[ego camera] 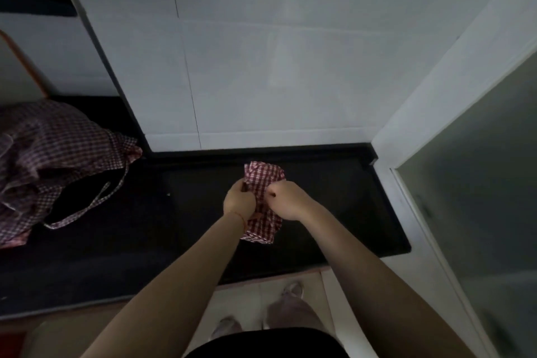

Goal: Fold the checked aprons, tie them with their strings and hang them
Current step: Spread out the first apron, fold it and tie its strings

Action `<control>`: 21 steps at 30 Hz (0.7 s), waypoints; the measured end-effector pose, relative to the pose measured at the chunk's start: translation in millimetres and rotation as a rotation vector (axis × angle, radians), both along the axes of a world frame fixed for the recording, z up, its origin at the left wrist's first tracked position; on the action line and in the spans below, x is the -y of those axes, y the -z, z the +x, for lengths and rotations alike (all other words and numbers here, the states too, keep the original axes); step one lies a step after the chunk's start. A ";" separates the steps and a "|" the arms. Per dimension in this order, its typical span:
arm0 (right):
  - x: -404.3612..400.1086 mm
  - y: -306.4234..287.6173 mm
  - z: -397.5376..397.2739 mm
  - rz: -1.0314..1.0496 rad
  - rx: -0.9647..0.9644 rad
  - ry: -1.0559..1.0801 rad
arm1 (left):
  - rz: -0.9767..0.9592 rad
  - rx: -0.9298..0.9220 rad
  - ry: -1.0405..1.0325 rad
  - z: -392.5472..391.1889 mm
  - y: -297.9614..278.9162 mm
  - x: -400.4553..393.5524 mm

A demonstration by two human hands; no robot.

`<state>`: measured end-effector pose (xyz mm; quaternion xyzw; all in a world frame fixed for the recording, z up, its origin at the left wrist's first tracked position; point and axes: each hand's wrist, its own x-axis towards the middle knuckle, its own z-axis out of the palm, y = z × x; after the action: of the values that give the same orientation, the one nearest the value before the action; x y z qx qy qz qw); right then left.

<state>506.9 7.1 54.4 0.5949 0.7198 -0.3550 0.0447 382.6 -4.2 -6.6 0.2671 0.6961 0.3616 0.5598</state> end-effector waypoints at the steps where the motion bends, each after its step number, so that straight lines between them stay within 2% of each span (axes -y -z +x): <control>1: -2.2 13.2 1.9 -0.032 0.009 0.013 | -0.029 -0.019 0.024 9.9 13.2 2.3; 6: -8.2 58.9 24.0 -0.196 -0.050 0.138 | -0.167 -0.027 0.070 26.0 49.6 3.4; 9: -8.8 76.2 33.6 -0.247 -0.087 0.150 | -0.154 -0.204 0.241 23.6 55.7 4.1; 12: -10.0 84.9 35.4 -0.263 -0.151 0.212 | -0.014 -0.487 0.389 16.6 62.7 4.2; 15: -10.1 87.1 32.4 -0.248 -0.177 0.241 | 0.143 -0.700 0.401 11.6 60.6 7.1; 21: -11.4 89.8 27.1 -0.216 -0.166 0.265 | 0.563 -0.893 0.540 3.2 63.1 5.6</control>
<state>534.1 18.4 -35.4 0.6451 0.5940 -0.4807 0.0014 385.8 -9.8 -69.7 0.6994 0.6489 0.2295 0.1928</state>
